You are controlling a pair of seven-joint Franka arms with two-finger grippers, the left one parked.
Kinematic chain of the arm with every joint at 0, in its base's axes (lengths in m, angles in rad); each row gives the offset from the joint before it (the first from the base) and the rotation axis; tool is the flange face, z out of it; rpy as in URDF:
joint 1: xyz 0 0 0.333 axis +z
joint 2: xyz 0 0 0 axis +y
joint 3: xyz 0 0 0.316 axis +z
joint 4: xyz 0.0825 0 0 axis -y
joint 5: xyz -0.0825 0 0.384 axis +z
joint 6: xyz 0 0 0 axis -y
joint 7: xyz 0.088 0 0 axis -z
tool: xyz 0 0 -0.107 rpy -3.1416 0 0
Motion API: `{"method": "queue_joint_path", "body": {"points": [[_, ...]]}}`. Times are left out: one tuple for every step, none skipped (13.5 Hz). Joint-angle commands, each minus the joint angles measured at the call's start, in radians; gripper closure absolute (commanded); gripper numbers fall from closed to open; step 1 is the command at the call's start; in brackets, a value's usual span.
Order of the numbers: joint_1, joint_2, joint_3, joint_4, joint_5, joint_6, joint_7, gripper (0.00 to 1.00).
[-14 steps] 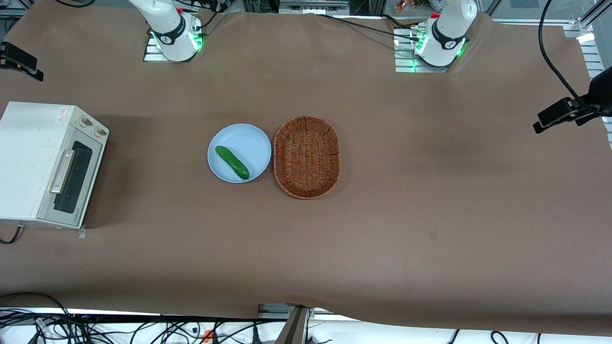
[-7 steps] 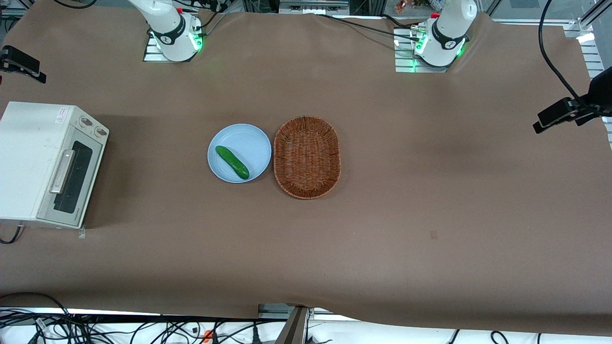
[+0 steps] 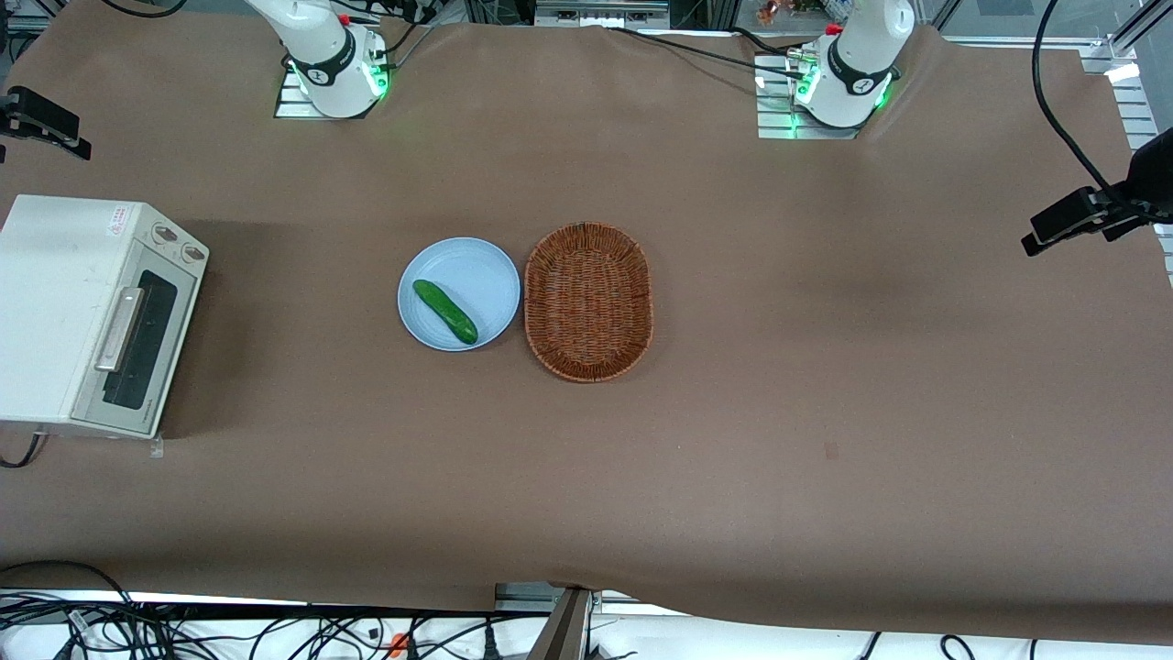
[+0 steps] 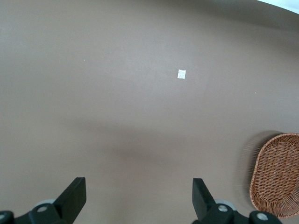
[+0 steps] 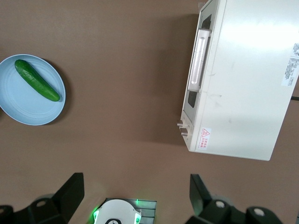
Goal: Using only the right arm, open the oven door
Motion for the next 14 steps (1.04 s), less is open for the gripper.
{"method": "queue_joint_path", "body": {"points": [[-0.001, -0.003, -0.001, 0.028, 0.016, -0.011, 0.0, 0.0], [-0.001, -0.001, -0.001, 0.038, 0.01, -0.007, 0.0, 0.0], [-0.001, -0.001, 0.001, 0.051, 0.013, -0.011, 0.002, 0.0], [-0.001, -0.003, 0.002, 0.053, 0.015, -0.017, 0.003, 0.0], [-0.001, -0.003, 0.002, 0.055, 0.015, -0.019, 0.0, 0.0], [-0.001, -0.006, 0.002, 0.055, 0.016, -0.022, -0.001, 0.0], [-0.001, -0.015, 0.004, 0.053, 0.017, -0.036, 0.0, 0.0], [0.001, -0.013, 0.008, 0.055, 0.017, -0.048, 0.003, 0.13], [0.001, -0.013, 0.013, 0.055, 0.018, -0.053, -0.004, 0.59], [0.001, -0.013, 0.018, 0.056, 0.017, -0.095, 0.002, 1.0], [0.002, -0.013, 0.028, 0.056, 0.02, -0.112, 0.017, 1.0], [0.002, -0.003, 0.039, 0.056, 0.021, -0.091, 0.017, 1.0], [0.004, 0.002, 0.041, 0.056, 0.023, -0.068, 0.017, 1.0], [0.004, 0.004, 0.042, 0.058, 0.032, -0.063, 0.017, 1.0]]}}
